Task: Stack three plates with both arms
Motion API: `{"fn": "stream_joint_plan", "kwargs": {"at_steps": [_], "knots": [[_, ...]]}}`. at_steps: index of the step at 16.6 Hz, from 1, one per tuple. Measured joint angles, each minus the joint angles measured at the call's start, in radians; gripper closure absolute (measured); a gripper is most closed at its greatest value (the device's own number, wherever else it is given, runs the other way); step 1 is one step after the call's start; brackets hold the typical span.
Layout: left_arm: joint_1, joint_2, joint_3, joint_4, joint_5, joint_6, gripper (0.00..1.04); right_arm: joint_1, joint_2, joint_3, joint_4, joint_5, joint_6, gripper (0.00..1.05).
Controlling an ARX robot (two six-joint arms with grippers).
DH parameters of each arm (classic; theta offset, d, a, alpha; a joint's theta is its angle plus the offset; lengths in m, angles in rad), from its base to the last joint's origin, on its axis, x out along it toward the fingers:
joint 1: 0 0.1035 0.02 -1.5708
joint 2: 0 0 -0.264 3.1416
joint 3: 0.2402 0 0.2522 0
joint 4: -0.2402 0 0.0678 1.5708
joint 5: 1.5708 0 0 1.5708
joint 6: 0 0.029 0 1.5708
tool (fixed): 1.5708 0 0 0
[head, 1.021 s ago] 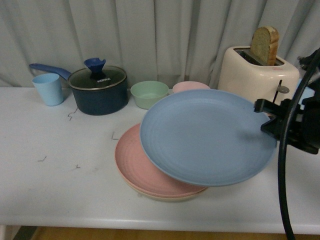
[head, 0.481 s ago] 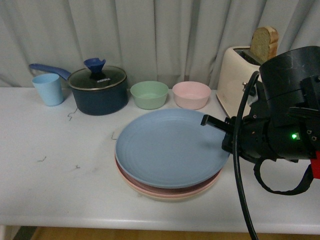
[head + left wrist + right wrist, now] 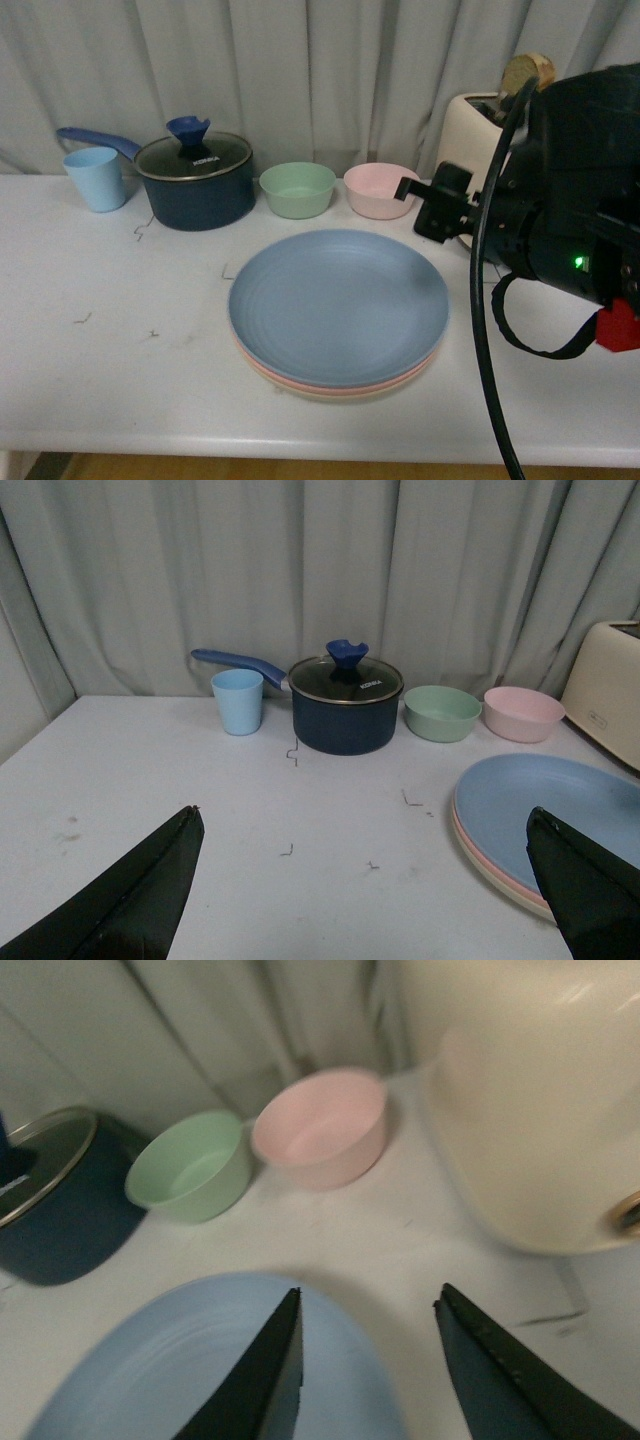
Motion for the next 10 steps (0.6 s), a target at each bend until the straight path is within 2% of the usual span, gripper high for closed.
{"fn": "stream_joint_plan", "kwargs": {"at_steps": [1,3,4,10], "knots": [[0.0,0.0,0.0,0.0,-0.001,0.0,0.07,-0.008,-0.009,-0.14,0.251,0.109,-0.16,0.68],[0.0,0.0,0.0,-0.002,-0.001,0.0,0.07,-0.075,-0.115,-0.371,0.498,0.114,-0.38,0.92],[0.0,0.0,0.0,-0.001,0.0,0.0,0.07,-0.103,-0.21,-0.423,0.532,0.096,-0.425,1.03],[0.0,0.0,0.0,-0.002,0.0,0.0,0.07,-0.203,-0.592,-0.731,0.511,-0.009,-0.478,1.03]]}}
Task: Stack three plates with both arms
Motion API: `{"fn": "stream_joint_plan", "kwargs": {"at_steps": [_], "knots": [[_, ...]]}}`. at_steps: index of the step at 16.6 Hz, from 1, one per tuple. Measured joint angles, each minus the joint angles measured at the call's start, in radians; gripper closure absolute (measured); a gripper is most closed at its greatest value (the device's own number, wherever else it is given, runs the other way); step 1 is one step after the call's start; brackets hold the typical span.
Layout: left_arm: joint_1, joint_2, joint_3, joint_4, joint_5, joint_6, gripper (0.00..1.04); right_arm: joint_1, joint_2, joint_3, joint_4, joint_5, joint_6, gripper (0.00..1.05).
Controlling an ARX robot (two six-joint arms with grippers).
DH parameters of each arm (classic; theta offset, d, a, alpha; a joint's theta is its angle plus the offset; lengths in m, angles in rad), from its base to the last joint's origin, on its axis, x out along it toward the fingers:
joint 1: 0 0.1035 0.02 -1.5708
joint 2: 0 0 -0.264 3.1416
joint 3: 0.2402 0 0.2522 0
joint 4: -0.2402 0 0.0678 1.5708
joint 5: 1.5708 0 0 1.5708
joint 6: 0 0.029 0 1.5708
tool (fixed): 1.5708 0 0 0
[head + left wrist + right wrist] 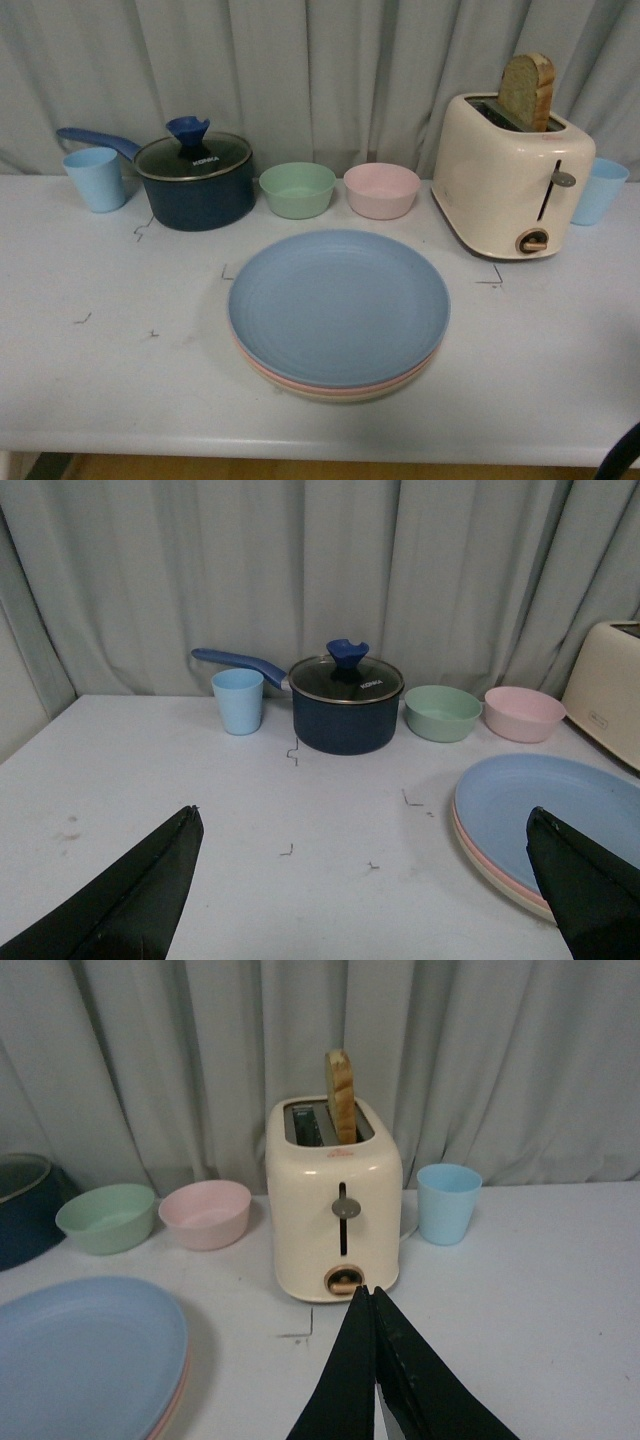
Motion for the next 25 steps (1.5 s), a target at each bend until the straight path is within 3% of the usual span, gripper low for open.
{"fn": "stream_joint_plan", "kwargs": {"at_steps": [3,4,7,14,25], "knots": [[0.0,0.0,0.0,0.0,0.0,0.0,0.07,-0.03,-0.164,-0.081,-0.108,-0.04,-0.002,1.03],[0.0,0.0,0.0,0.0,0.0,0.0,0.07,-0.042,-0.27,-0.086,-0.229,-0.048,-0.002,1.03],[0.0,0.0,0.0,0.0,-0.001,0.0,0.07,-0.121,-0.453,-0.115,-0.342,-0.118,-0.003,1.03],[0.0,0.0,0.0,0.0,0.0,0.0,0.07,-0.124,-0.552,-0.146,-0.431,-0.126,-0.003,1.03],[0.0,0.0,0.0,0.0,0.0,0.0,0.07,-0.124,-1.027,-0.173,-0.846,-0.126,-0.003,1.03]]}}
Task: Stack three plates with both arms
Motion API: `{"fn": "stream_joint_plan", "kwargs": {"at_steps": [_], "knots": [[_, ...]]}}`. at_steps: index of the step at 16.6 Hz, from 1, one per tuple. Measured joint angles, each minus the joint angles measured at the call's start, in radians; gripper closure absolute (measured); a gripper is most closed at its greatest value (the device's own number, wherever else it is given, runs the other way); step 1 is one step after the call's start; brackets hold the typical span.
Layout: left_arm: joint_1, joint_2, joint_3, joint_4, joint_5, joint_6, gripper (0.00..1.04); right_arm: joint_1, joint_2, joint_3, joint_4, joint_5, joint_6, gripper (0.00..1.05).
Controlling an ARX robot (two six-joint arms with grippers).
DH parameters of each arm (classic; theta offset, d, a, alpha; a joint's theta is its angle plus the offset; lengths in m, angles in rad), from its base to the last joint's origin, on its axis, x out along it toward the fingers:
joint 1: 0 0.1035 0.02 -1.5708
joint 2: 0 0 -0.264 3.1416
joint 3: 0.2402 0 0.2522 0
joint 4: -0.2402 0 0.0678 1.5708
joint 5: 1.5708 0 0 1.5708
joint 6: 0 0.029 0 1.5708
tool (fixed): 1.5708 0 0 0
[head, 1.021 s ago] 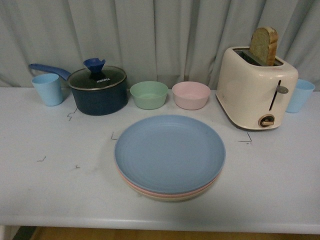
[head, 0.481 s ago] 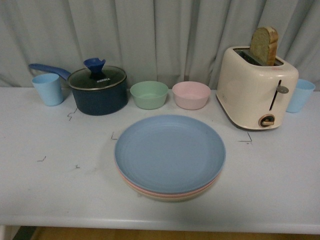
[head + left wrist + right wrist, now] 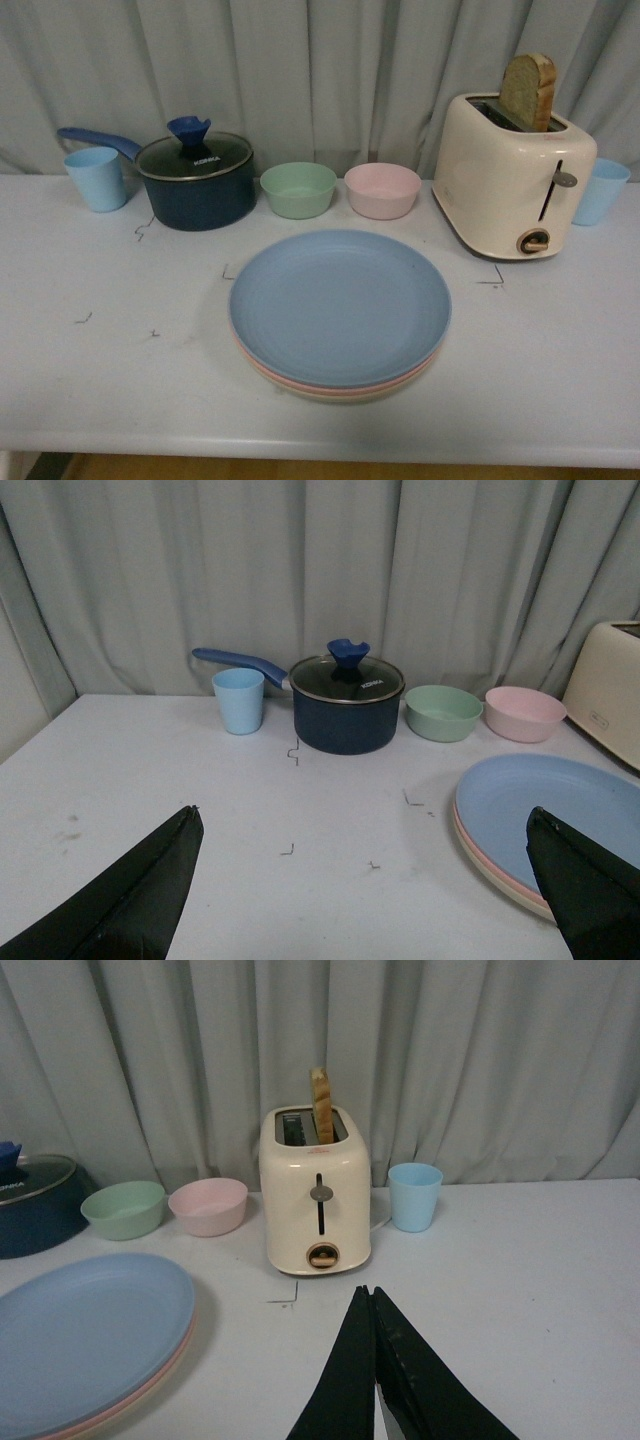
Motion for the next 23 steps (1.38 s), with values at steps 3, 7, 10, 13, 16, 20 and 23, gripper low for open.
{"fn": "stream_joint_plan", "kwargs": {"at_steps": [3,7,10,13,16,20,23], "knots": [[0.0,0.0,0.0,0.0,0.0,0.0,0.07,0.0,-0.101,0.0,-0.097,0.0,0.0,1.03],[0.0,0.0,0.0,0.0,0.0,0.0,0.07,0.0,-0.157,0.0,-0.151,0.0,0.0,1.03],[0.0,0.0,0.0,0.0,0.0,0.0,0.07,0.0,-0.191,0.0,-0.187,0.0,0.0,1.03],[0.0,0.0,0.0,0.0,0.0,0.0,0.07,0.0,-0.205,0.0,-0.2,0.0,0.0,1.03],[0.0,0.0,0.0,0.0,0.0,0.0,0.07,0.0,-0.235,0.0,-0.232,0.0,0.0,1.03],[0.0,0.0,0.0,-0.001,0.0,0.0,0.07,0.0,-0.424,0.003,-0.409,-0.003,0.0,1.03],[0.0,0.0,0.0,0.0,0.0,0.0,0.07,0.0,-0.423,0.0,-0.429,-0.002,0.0,0.97]]}}
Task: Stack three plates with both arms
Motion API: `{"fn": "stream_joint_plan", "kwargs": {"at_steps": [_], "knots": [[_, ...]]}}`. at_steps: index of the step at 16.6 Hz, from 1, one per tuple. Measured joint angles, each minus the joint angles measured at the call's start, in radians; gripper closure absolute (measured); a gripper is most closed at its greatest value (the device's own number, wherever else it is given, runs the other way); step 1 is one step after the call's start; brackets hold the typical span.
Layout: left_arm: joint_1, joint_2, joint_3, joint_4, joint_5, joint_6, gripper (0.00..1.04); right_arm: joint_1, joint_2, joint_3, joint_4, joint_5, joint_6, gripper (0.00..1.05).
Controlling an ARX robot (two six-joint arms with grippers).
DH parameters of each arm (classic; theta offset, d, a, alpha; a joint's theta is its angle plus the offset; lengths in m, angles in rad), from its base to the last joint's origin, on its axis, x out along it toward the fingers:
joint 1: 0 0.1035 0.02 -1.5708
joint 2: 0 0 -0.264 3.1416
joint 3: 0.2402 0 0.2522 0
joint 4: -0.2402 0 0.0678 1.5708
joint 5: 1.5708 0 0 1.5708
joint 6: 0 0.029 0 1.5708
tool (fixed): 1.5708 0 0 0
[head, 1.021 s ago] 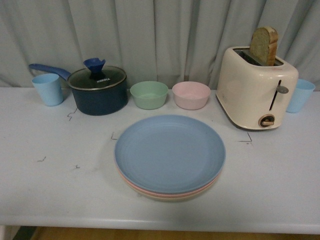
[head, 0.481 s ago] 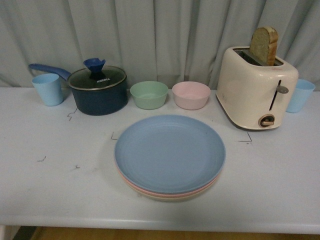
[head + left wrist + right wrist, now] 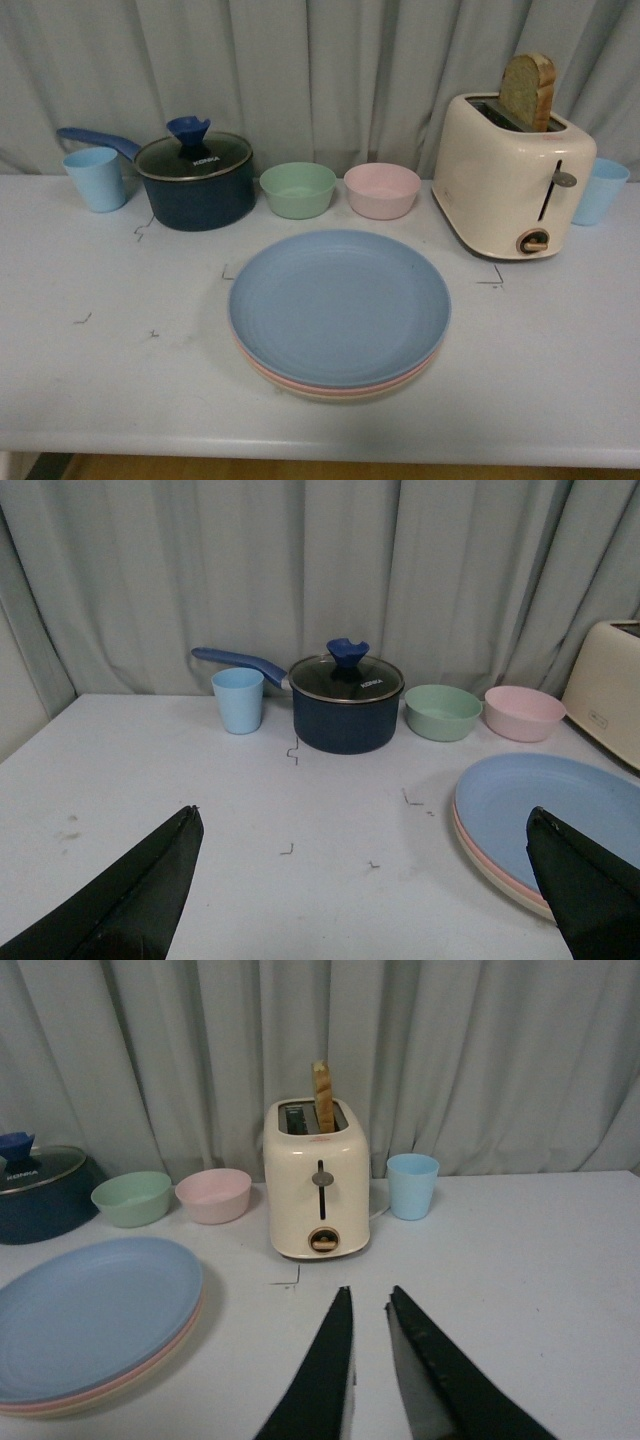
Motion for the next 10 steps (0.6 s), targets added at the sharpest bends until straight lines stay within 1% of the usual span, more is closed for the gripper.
{"fn": "stream_joint_plan", "kwargs": {"at_steps": [4,5,7,8,9,10], "knots": [[0.0,0.0,0.0,0.0,0.0,0.0,0.07,0.0,0.0,0.0,0.0,0.0,0.0,0.48],[0.0,0.0,0.0,0.0,0.0,0.0,0.07,0.0,0.0,0.0,0.0,0.0,0.0,0.37],[0.0,0.0,0.0,0.0,0.0,0.0,0.07,0.0,0.0,0.0,0.0,0.0,0.0,0.11],[0.0,0.0,0.0,0.0,0.0,0.0,0.07,0.0,0.0,0.0,0.0,0.0,0.0,0.05],[0.0,0.0,0.0,0.0,0.0,0.0,0.07,0.0,0.0,0.0,0.0,0.0,0.0,0.08],[0.0,0.0,0.0,0.0,0.0,0.0,0.07,0.0,0.0,0.0,0.0,0.0,0.0,0.06]]}}
